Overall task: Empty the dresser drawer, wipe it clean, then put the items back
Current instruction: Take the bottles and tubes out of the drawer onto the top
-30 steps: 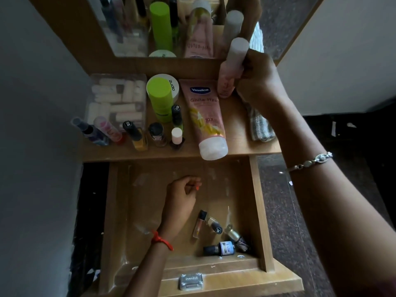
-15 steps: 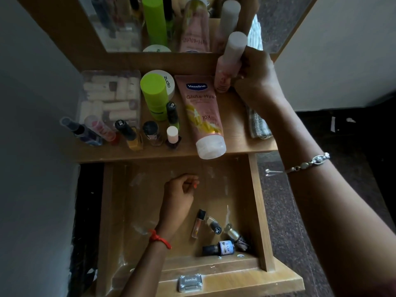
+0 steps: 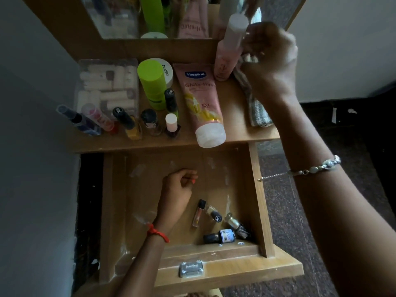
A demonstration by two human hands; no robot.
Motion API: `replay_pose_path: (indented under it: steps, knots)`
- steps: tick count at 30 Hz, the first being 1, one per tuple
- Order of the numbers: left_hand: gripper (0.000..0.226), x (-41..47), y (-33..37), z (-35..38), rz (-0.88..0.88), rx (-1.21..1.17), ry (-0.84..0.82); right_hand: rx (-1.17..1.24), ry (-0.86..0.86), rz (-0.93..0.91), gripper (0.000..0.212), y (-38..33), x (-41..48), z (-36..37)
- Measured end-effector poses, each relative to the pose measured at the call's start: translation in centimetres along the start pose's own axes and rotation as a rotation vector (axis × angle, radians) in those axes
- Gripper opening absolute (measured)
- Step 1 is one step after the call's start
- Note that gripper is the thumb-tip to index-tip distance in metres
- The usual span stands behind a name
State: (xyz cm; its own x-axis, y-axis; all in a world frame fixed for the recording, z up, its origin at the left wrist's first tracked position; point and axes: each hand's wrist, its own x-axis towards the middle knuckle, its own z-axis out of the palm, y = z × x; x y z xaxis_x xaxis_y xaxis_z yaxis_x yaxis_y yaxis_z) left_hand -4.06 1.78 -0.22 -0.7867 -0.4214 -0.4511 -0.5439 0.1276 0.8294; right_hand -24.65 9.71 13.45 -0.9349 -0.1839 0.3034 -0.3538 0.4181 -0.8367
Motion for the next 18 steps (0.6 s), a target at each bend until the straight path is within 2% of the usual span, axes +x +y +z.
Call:
replay_pose_path:
  steps: [2, 3, 4, 7, 9, 12, 15, 18]
  knots:
    - [0.027, -0.1, -0.4, -0.3, -0.008, 0.023, -0.010, -0.011, 0.021, -0.037, 0.014, -1.1, -1.6, -1.0]
    - [0.030, -0.2, -0.6, -0.4, -0.017, 0.037, -0.035, -0.023, -0.019, -0.046, 0.009, -1.5, -2.8, -1.7]
    - [0.035, -0.3, -0.8, -0.6, -0.026, 0.058, -0.079, -0.019, -0.112, -0.043, 0.006, -1.7, -4.3, -2.3]
    - [0.041, -0.9, -1.1, -1.1, -0.019, 0.182, -0.254, 0.095, -0.527, 0.140, 0.031, -1.6, -9.4, -3.6]
    - [0.042, -1.4, -1.1, -1.5, -0.008, 0.244, -0.359, 0.152, -0.648, 0.262, 0.037, -0.6, -12.0, -3.9]
    - [0.044, -1.9, -1.0, -1.7, -0.013, 0.268, -0.424, 0.069, -0.593, 0.226, 0.033, 0.5, -14.1, -4.2]
    - [0.049, -2.2, -0.4, -1.3, 0.001, 0.222, -0.364, 0.076, -0.459, 0.269, 0.042, 0.7, -14.2, -3.6]
    - [0.056, -2.3, 0.8, -1.2, -0.038, -0.130, -0.337, 0.050, -0.452, 0.299, 0.057, 0.4, -13.4, -2.1]
